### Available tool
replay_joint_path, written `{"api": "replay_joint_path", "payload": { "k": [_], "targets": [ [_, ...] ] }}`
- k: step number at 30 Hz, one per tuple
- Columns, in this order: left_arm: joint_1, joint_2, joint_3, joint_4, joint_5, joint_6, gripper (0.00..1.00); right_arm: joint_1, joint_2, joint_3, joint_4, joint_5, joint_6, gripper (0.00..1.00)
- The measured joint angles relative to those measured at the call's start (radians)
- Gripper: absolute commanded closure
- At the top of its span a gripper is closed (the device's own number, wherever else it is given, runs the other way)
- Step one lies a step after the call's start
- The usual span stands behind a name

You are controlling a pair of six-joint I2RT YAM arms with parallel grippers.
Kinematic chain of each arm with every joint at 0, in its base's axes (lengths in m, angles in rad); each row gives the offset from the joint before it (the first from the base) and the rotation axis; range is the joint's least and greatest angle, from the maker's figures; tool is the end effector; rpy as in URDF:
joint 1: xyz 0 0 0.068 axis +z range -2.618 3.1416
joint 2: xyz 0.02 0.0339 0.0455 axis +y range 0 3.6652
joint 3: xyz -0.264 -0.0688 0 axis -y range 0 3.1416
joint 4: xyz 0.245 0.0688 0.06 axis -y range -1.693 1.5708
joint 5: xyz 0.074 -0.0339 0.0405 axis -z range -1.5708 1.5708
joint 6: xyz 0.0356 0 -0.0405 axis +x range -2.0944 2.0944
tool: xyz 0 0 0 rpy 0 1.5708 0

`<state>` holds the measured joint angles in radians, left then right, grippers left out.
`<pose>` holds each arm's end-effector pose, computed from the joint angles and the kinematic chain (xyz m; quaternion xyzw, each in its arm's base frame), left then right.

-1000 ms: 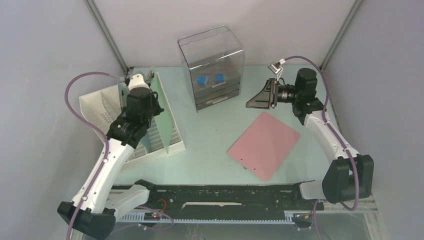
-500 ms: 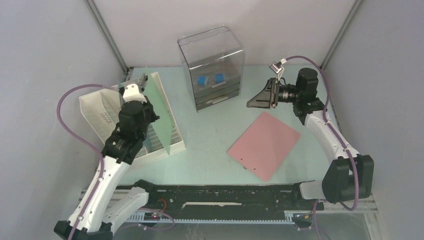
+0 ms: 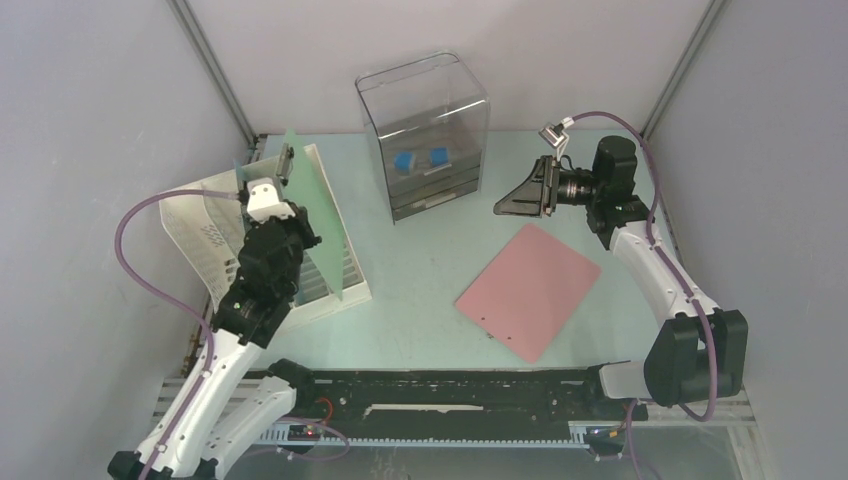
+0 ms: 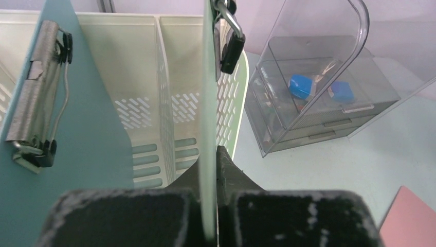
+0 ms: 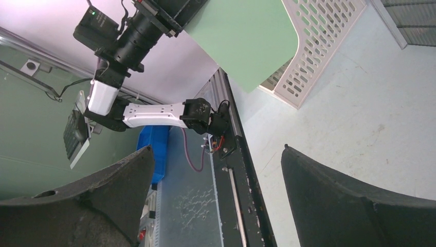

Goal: Organize the desk
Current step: Place the folder in the storage box.

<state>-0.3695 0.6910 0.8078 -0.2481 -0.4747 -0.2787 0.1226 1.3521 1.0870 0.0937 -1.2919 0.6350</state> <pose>0.1529 -0.0418 0.3561 -0.1217 0.7372 -0.0364 0.6637 0.2910 0.0703 0.3506 -0.2202 0.6892 0.6180 0.3075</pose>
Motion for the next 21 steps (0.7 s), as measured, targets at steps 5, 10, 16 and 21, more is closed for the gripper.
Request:
{"api": "replay_joint_path", "payload": {
  "k": [5,10,16,21],
  "targets": [
    [-0.051,-0.003,-0.048,0.083,-0.056,0.033,1.0,-0.005,0.0,0.0,0.0,0.0,0.0,0.0],
    [-0.074,-0.032,-0.103,0.178,-0.098,0.077,1.0,-0.006,0.0,0.0,0.0,-0.001,0.0,0.0],
    [-0.077,-0.048,-0.149,0.267,-0.109,0.134,1.0,-0.006,0.0,0.0,0.0,-0.001,0.0,0.0],
    [-0.081,-0.03,-0.175,0.333,-0.107,0.17,1.0,-0.006,0.0,0.0,0.0,-0.001,0.0,0.0]
  ]
}}
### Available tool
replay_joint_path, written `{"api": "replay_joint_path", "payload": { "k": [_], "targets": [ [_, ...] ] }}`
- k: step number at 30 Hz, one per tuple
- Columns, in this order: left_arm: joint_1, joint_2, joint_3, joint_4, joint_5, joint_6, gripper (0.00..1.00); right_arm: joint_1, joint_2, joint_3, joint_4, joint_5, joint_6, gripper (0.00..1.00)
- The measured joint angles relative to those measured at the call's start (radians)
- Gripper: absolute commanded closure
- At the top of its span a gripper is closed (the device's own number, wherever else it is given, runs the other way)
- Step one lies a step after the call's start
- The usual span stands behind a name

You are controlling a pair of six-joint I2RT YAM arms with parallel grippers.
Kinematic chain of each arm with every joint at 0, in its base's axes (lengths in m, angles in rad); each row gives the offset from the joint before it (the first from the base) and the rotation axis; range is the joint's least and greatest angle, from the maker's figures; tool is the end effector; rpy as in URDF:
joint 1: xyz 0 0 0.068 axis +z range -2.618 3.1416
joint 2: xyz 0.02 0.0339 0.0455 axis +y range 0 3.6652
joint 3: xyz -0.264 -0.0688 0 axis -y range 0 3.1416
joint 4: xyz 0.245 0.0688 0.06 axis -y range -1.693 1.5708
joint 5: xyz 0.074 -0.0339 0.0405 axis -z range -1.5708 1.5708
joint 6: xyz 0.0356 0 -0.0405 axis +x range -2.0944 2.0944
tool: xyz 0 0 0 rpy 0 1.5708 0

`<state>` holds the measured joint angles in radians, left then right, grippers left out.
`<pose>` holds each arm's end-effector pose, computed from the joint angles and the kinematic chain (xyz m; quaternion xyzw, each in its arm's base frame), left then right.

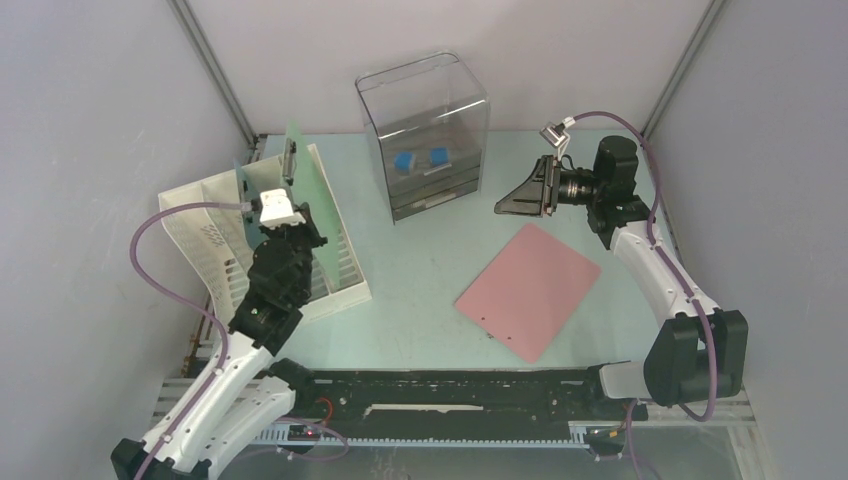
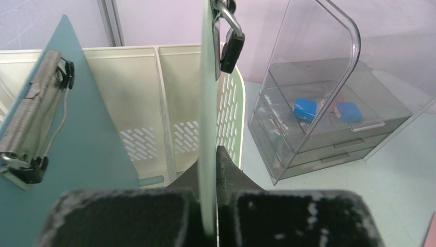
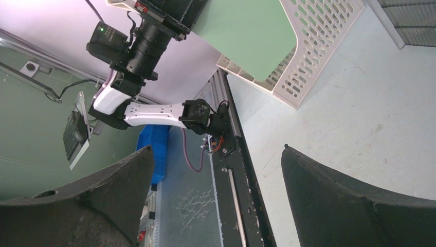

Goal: Organize the desk
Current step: Place the folder in the storage box.

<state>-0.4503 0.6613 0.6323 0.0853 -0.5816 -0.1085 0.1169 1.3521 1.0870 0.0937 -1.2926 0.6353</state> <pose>0.1542 -0.0528 0.3343 -0.0934 0.6839 -0.0027 0.7235 0.2914 0.0687 0.3506 -0.2183 0.6897 0.6174 0.3089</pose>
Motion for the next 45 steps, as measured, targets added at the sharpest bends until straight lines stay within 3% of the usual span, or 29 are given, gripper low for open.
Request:
{"api": "replay_joint_path", "payload": {
  "k": [6,7,12,16,21,22,33,45],
  "targets": [
    [-0.004,0.03,-0.044,0.035,0.0,0.011,1.0,-0.005,0.0,0.0,0.0,-0.001,0.0,0.0],
    [-0.004,0.032,-0.052,0.036,0.0,0.011,0.95,-0.005,0.0,0.0,0.0,-0.001,0.0,0.0],
    [-0.004,0.033,-0.072,0.038,0.0,-0.005,0.69,-0.005,0.0,0.0,0.0,-0.004,0.0,0.0],
    [-0.006,0.031,-0.071,0.028,0.001,-0.03,0.38,-0.005,0.0,0.0,0.0,-0.005,-0.002,0.0],
    [-0.006,0.016,-0.022,-0.087,0.021,-0.074,0.12,-0.006,0.0,0.0,-0.002,-0.007,-0.018,0.0],
    [-0.006,0.009,0.002,-0.117,0.036,-0.078,0.03,-0.006,0.0,0.0,-0.004,-0.007,-0.026,0.0],
    [-0.006,-0.048,0.153,-0.263,0.224,-0.122,0.0,-0.048,-0.042,0.0,-0.035,-0.015,-0.103,0.0],
    [-0.006,-0.031,0.171,-0.321,0.513,-0.25,0.0,-0.119,-0.082,0.0,-0.042,-0.036,-0.118,0.0]
  ]
}}
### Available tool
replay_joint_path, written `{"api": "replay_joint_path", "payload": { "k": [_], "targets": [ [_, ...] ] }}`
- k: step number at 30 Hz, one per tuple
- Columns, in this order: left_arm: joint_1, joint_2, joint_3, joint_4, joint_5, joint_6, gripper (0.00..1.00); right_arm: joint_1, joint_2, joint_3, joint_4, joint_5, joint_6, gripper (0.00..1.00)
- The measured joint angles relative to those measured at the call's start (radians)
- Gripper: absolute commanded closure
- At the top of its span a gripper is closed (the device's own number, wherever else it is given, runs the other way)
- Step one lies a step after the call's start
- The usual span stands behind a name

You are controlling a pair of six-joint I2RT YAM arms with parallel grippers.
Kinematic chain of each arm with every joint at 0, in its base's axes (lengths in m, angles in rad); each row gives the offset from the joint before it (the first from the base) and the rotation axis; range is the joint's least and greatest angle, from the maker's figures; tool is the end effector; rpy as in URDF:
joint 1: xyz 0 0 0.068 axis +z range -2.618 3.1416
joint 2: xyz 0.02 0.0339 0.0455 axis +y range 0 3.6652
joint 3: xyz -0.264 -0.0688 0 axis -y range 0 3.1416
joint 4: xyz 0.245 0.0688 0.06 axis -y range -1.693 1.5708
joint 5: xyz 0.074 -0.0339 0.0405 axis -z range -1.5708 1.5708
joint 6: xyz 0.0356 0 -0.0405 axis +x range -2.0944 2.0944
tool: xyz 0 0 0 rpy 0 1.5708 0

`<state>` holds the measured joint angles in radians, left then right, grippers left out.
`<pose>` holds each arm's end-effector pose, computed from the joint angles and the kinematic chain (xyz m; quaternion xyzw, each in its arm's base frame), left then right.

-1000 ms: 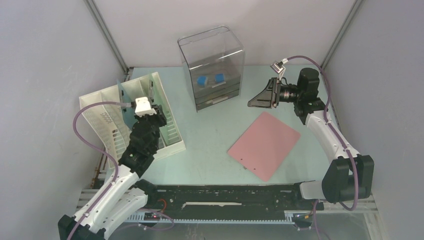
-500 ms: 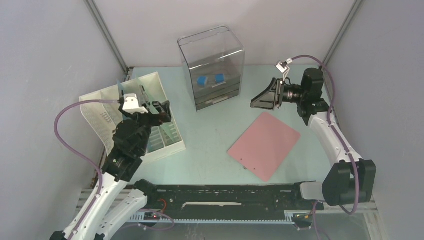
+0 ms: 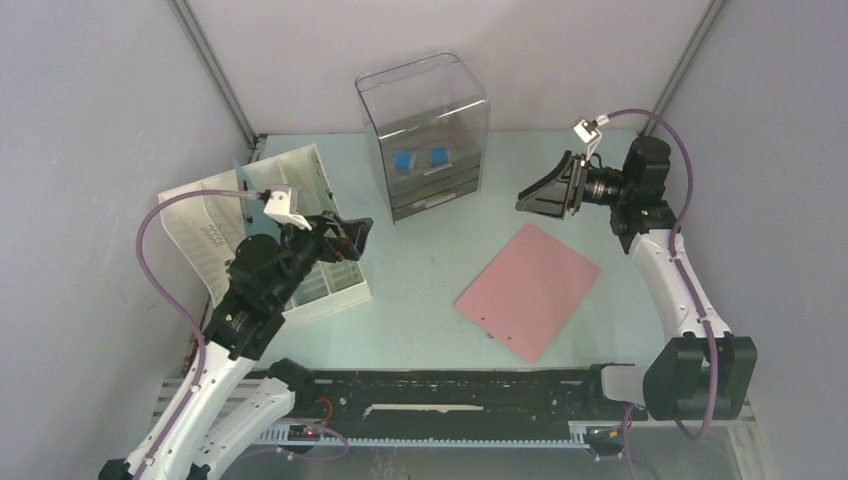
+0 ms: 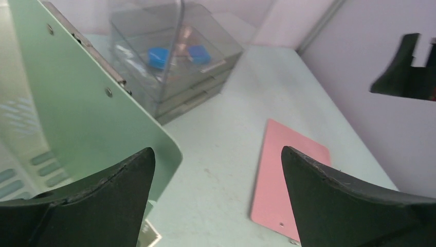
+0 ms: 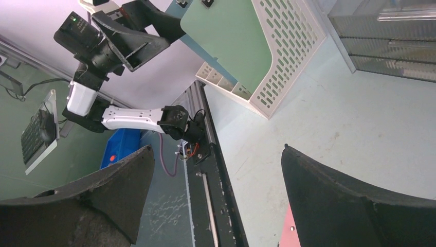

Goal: Organize the desk
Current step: Place the folder in the storage box, then pick up the folder from the center of the board.

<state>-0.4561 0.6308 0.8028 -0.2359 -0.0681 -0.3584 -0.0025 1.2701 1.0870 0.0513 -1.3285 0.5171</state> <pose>0.1332 -0.0627 0.3633 0.0123 0.7292 -0.2480 0.6377 0.2755 0.0339 0.3692 -0.2405 0.6767 0.5804 0.3838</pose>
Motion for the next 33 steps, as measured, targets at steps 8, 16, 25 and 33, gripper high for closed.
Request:
{"api": "replay_joint_path", "payload": {
  "k": [8,16,25,33],
  "targets": [
    [-0.001,0.024,0.0,0.002,0.187,-0.107,0.0,-0.021,0.0,0.0,-0.002,-0.011,0.0,0.0],
    [-0.089,0.025,-0.006,0.009,0.233,-0.142,0.0,-0.023,0.0,0.0,-0.003,-0.018,-0.001,0.0],
    [-0.339,0.084,-0.009,0.047,0.147,-0.13,0.0,-0.034,0.0,0.0,-0.003,-0.021,-0.007,0.0],
    [-0.513,0.278,-0.069,0.138,0.045,-0.123,0.0,-0.066,0.0,0.0,-0.006,-0.024,-0.015,0.0]
  ]
}}
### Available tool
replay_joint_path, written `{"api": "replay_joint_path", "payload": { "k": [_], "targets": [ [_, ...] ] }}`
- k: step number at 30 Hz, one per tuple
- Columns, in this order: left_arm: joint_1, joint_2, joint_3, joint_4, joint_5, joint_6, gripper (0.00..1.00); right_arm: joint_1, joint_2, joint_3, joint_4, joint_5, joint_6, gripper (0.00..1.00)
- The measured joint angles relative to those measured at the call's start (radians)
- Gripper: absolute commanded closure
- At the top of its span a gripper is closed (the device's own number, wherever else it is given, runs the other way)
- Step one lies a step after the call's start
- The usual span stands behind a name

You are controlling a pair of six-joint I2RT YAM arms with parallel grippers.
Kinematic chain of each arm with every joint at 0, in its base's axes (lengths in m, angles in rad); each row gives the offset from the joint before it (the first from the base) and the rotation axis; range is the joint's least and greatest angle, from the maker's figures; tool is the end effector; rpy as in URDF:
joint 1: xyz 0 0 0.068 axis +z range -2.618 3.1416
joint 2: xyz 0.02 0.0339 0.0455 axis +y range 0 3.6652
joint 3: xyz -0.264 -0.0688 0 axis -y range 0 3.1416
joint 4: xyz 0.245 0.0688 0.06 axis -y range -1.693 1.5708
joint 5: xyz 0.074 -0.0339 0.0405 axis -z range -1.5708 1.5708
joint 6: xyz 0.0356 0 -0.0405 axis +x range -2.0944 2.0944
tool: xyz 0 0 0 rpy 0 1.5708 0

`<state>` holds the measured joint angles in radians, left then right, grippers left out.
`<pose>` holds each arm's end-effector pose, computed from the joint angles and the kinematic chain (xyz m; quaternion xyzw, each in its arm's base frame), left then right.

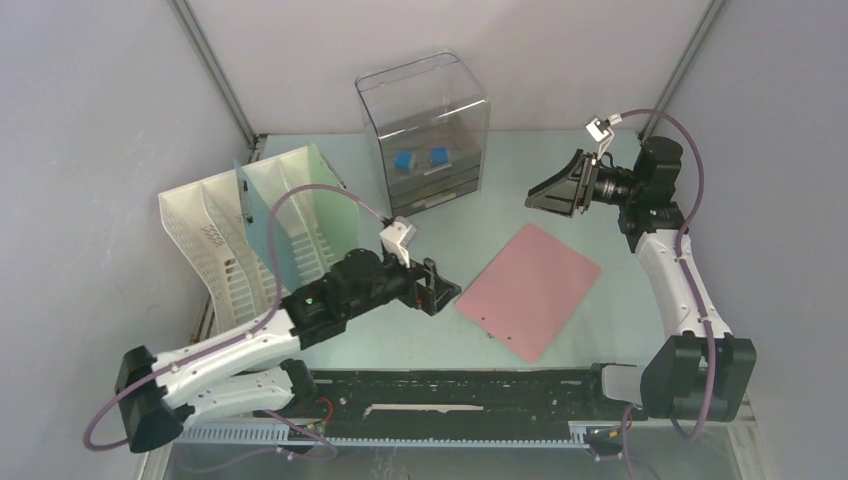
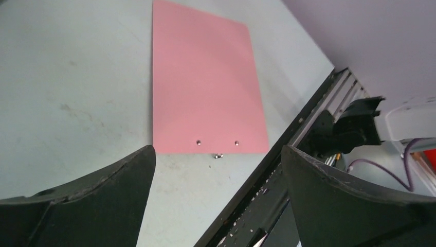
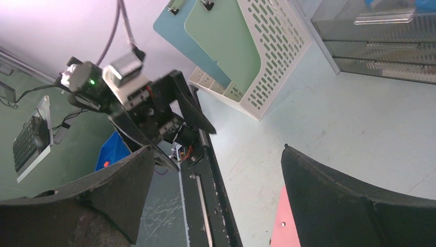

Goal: Organize the desk
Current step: Pick up the folder from the center of the board.

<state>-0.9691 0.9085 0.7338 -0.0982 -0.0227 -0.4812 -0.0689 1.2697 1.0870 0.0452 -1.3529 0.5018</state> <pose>0.1223 -0.1767 0.3087 0.1858 0.7747 -0.3940 0.4583 0.2762 0.0158 0.3689 -0.2291 0.6800 0.5710 0.3989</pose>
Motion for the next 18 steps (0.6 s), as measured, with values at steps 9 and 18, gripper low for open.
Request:
{"api": "replay_joint_path", "payload": {
  "k": [9,18],
  "targets": [
    [-0.056,0.226,-0.087,0.226,-0.03,-0.096,0.0,-0.013,0.0,0.0,-0.004,-0.003,-0.008,0.0],
    [-0.048,0.497,-0.026,0.332,-0.041,-0.105,0.0,-0.021,0.01,0.0,-0.014,-0.003,-0.028,0.0]
  ]
}}
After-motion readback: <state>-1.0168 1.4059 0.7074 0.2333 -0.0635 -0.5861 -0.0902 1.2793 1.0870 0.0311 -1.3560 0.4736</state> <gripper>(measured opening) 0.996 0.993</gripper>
